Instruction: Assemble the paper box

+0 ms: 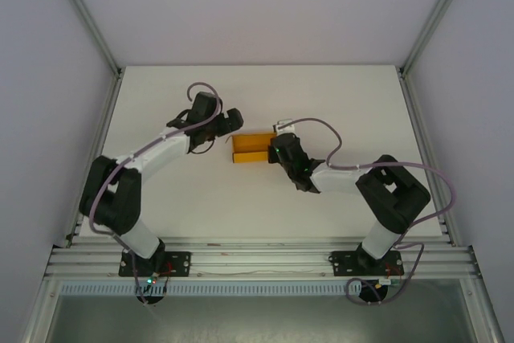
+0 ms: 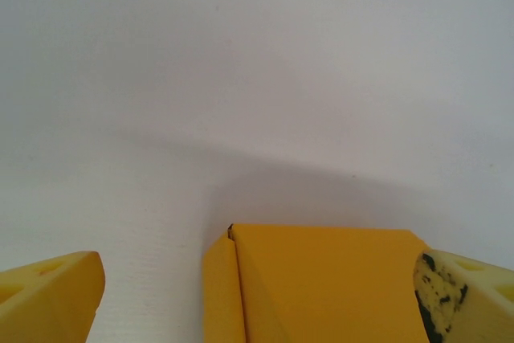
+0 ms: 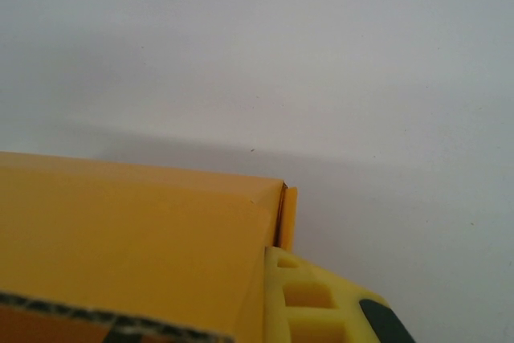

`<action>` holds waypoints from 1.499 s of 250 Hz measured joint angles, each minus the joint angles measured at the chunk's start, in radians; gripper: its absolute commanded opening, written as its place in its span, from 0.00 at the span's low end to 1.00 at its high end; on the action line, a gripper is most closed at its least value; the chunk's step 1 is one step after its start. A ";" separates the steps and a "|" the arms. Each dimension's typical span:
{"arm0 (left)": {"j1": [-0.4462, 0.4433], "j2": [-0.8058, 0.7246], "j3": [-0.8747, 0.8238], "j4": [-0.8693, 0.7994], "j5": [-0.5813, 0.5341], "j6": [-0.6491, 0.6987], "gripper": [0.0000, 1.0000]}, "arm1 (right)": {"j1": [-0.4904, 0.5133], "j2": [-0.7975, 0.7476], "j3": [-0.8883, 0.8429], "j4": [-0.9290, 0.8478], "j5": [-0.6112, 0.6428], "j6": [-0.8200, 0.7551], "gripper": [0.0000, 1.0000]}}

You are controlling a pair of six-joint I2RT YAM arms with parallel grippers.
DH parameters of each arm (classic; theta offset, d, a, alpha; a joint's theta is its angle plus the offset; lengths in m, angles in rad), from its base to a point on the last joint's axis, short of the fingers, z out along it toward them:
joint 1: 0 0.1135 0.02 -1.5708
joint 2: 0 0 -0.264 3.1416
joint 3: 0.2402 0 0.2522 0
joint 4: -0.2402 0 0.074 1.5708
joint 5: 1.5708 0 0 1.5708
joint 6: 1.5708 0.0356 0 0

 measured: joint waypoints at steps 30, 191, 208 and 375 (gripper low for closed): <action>0.000 0.059 0.000 0.008 0.065 -0.026 0.78 | 0.001 -0.008 -0.010 -0.011 -0.004 0.001 0.09; 0.006 0.103 -0.216 0.351 0.233 -0.124 0.44 | 0.011 -0.346 -0.172 -0.369 -0.140 0.127 0.75; 0.006 0.105 -0.231 0.385 0.233 -0.117 0.41 | 0.011 -0.394 -0.175 -0.403 -0.140 0.137 0.84; -0.029 0.120 -0.314 0.605 0.179 0.009 0.49 | -0.206 -0.020 0.086 -0.389 -0.490 0.254 0.59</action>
